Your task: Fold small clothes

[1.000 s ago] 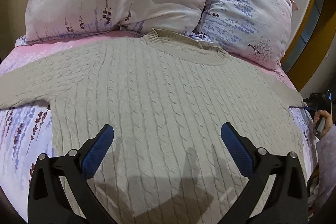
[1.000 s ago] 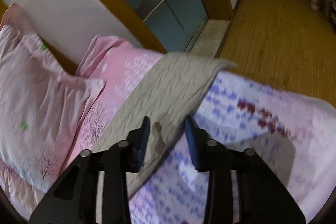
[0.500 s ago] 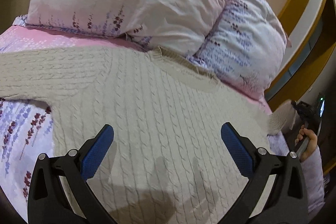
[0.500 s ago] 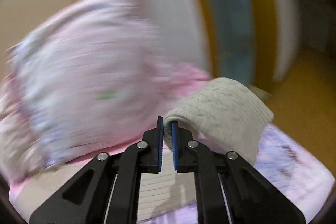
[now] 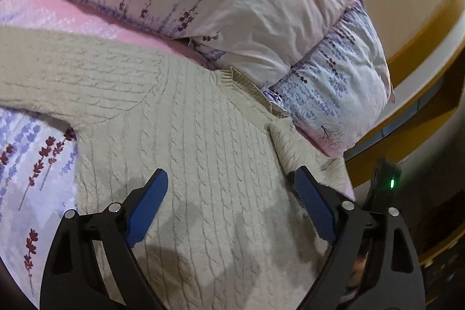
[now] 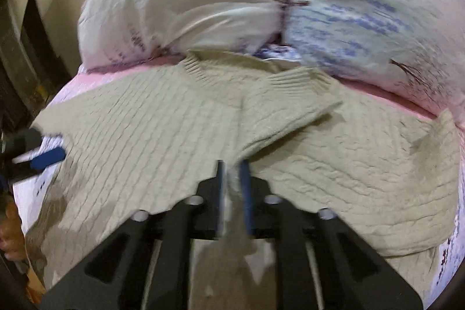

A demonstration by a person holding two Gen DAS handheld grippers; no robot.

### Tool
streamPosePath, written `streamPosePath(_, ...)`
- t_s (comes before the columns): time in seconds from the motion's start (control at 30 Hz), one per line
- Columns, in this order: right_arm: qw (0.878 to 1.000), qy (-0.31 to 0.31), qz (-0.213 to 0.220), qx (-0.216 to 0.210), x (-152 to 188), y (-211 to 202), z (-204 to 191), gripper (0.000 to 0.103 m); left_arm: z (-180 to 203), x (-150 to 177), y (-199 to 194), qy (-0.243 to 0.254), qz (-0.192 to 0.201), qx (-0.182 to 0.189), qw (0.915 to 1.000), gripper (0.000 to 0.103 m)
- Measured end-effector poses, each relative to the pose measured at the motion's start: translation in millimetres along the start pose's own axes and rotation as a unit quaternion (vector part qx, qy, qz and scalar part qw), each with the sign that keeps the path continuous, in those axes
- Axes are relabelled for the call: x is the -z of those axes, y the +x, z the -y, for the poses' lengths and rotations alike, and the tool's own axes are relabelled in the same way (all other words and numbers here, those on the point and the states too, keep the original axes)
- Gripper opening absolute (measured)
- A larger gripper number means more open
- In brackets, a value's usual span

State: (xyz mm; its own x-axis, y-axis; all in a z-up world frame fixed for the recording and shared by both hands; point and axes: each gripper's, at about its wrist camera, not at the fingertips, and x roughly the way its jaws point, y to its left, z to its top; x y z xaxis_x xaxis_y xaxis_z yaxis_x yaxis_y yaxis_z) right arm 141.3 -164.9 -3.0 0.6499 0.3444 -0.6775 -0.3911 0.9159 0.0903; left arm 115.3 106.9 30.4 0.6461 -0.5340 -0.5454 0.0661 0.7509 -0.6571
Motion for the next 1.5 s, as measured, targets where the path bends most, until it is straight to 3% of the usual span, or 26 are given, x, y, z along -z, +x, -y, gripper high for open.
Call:
streamPosePath(0.03,1.0,-0.015,-0.004,-0.012,-2.4,3.5,-5.7,0.061,-1.1,-2.3,2.0,-0.007,-0.004,0.005,1.0,0.09)
streamPosePath(0.07,0.999,-0.029,0.005,-0.022,2.0,-3.6,-15.2,0.064,-1.9,-4.7,4.3,-0.013,-0.007,0.009,0.9998,0.089)
streamPosePath(0.17,0.998,-0.04,0.033,-0.019,-0.8,-11.2,-23.2,0.066,-0.2,-11.8,14.4,-0.022,-0.014,0.012,0.9996,0.087)
streamPosePath(0.23,0.999,0.013,0.037,-0.034,-11.0,-7.7,-11.9,0.066,3.9,-14.7,18.3,-0.023,-0.012,0.012,0.9996,0.086)
streamPosePath(0.27,0.998,0.023,0.036,-0.043,-24.6,3.7,-7.8,0.066,5.1,-15.6,18.0,-0.025,-0.009,0.015,0.9996,0.086)
streamPosePath(0.33,0.998,0.003,0.027,-0.055,-34.6,15.1,-13.8,0.054,5.9,-17.5,15.2,-0.028,0.001,0.018,0.9994,0.086)
streamPosePath(0.37,0.997,-0.005,0.019,-0.079,-34.2,17.3,-16.2,0.049,5.3,-18.4,14.1,-0.029,0.003,0.017,0.9994,0.086)
streamPosePath(0.4,0.993,-0.004,0.008,-0.121,-33.9,18.2,-18.1,0.038,4.1,-19.3,13.5,-0.03,0.004,0.014,0.9994,0.086)
streamPosePath(0.43,0.985,0.009,-0.005,-0.17,-31.7,16.9,-17.5,0.037,2.4,-20.4,13.8,-0.032,0.003,0.009,0.9994,0.086)
streamPosePath(0.47,0.984,0.018,-0.006,-0.175,-29.5,12.8,-15.2,0.039,0.5,-20.8,15.3,-0.034,0.0,0.006,0.9994,0.086)
streamPosePath(0.53,0.986,0.037,0.005,-0.162,-24.2,0.3,-4.8,0.051,-0.4,-20.3,21.0,-0.035,-0.011,0.004,0.9993,0.084)
streamPosePath(0.6,0.987,0.064,0.028,-0.145,-15.9,-21.0,14.4,0.055,1.1,-18.5,30.0,-0.035,-0.025,0.01,0.999,0.08)
streamPosePath(0.8,0.982,0.143,0.075,-0.101,6.2,-75.8,81.1,0.056,22.4,-14.6,69.5,-0.026,-0.061,0.0,0.9978,0.069)
streamPosePath(0.93,0.957,0.259,0.071,-0.105,41.0,-92.1,132.0,0.056,23.5,-13.6,92.3,-0.057,-0.074,-0.021,0.9954,0.065)
streamPosePath(1.07,0.905,0.406,0.065,-0.111,73.0,-84.7,189.6,0.048,24.4,-15.6,100.1,-0.065,-0.056,-0.043,0.9954,0.056)
streamPosePath(1.17,0.876,0.459,0.073,-0.127,86.8,-74.5,209.6,0.047,19.4,-19.4,104.1,-0.086,-0.048,-0.046,0.9941,0.05)
streamPosePath(1.23,0.848,0.508,0.083,-0.124,93.3,-65.2,220.6,0.046,17.4,-22.3,107.4,-0.091,-0.043,-0.054,0.9934,0.043)
streamPosePath(1.37,0.826,0.543,0.095,-0.121,97.9,-58.6,226.1,0.039,10.2,-25.7,112.2,-0.097,-0.039,-0.065,0.9924,0.018)
streamPosePath(1.43,0.824,0.554,0.075,-0.094,99.3,-60.2,223.7,0.031,5.8,-27.4,113.2,-0.102,-0.04,-0.064,0.9919,0.015)
streamPosePath(1.5,0.824,0.557,0.071,-0.081,107.3,-70.7,222.1,0.035,4.8,-28.2,111.8,-0.102,-0.039,-0.063,0.992,0.015)
